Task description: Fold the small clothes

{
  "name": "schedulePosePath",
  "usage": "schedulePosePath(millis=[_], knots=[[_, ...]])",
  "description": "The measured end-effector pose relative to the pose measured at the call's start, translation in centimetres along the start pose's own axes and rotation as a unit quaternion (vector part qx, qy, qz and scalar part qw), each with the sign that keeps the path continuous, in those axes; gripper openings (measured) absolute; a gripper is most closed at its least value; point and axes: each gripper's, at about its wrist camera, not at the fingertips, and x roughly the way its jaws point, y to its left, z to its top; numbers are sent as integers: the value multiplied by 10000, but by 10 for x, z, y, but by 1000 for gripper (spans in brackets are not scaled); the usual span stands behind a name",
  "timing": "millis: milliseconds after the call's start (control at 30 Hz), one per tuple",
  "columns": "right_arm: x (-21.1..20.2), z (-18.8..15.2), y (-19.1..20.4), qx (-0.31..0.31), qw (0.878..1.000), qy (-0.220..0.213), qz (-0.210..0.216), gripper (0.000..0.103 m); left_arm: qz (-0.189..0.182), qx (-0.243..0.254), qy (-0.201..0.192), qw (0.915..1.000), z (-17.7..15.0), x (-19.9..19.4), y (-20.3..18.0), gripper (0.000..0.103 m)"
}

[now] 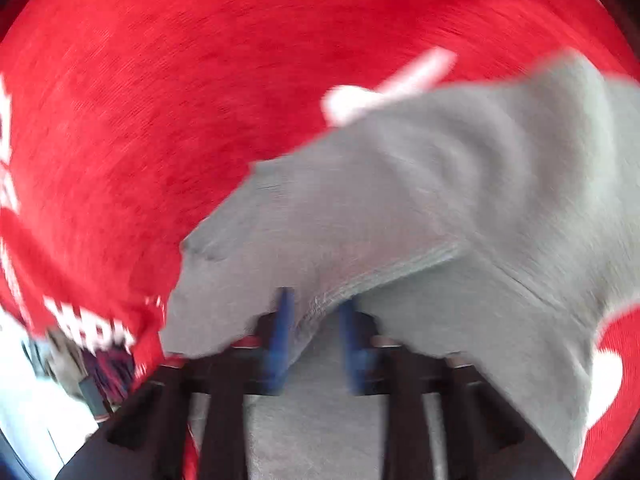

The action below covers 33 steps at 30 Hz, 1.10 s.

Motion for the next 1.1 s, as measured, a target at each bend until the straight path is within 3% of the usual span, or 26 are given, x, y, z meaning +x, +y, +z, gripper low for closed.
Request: schedulePosePath(millis=[67, 133, 267, 367, 433, 467, 500, 533, 567, 600, 767, 900, 933, 1033, 1100], knots=[[-8, -14, -2, 215, 9991, 16, 363, 61, -162, -93, 68, 9998, 14, 2, 2, 84], [5, -43, 11, 431, 9938, 443, 929, 61, -237, -111, 191, 9995, 23, 6, 4, 84], [62, -108, 55, 632, 9713, 1557, 1683, 61, -265, -45, 442, 9987, 39, 15, 0, 84], [109, -146, 90, 747, 9600, 1892, 1925, 61, -398, -58, 503, 9979, 44, 19, 1, 83], [130, -161, 103, 902, 9585, 1913, 1913, 61, -434, -37, 504, 9978, 53, 23, 6, 83], [139, -166, 107, 1070, 9575, 1874, 1916, 61, -446, -22, 487, 9978, 54, 26, 12, 76], [140, -163, 104, 1177, 9572, 1833, 1908, 59, -476, 15, 427, 9980, 55, 26, 17, 57], [144, -163, 105, 1287, 9568, 1778, 1909, 43, -586, 81, 339, 9977, 57, 23, 20, 44], [144, -161, 103, 1356, 9547, 1768, 1974, 12, -839, 126, 370, 9957, 61, 20, 21, 13], [149, -160, 108, 1436, 9514, 1742, 2092, 6, -950, 145, 428, 9945, 66, 18, 20, 9], [153, -165, 134, 1167, 9557, 1712, 2092, 6, -698, 751, 289, 9943, 63, 10, 8, 9], [177, -177, 131, 1191, 9614, 1843, 1662, 6, -697, 756, 218, 9945, 59, 20, 18, 9], [176, -178, 129, 1186, 9602, 1856, 1719, 6, -636, 772, 176, 9948, 56, 16, 20, 9], [159, -164, 131, 813, 9638, 2052, 1494, 10, -367, 923, -1, 9950, 43, -5, 24, 9], [130, -141, 129, 314, 9732, 1857, 1319, 13, -324, 988, -115, 9945, 36, -20, 17, 9]])
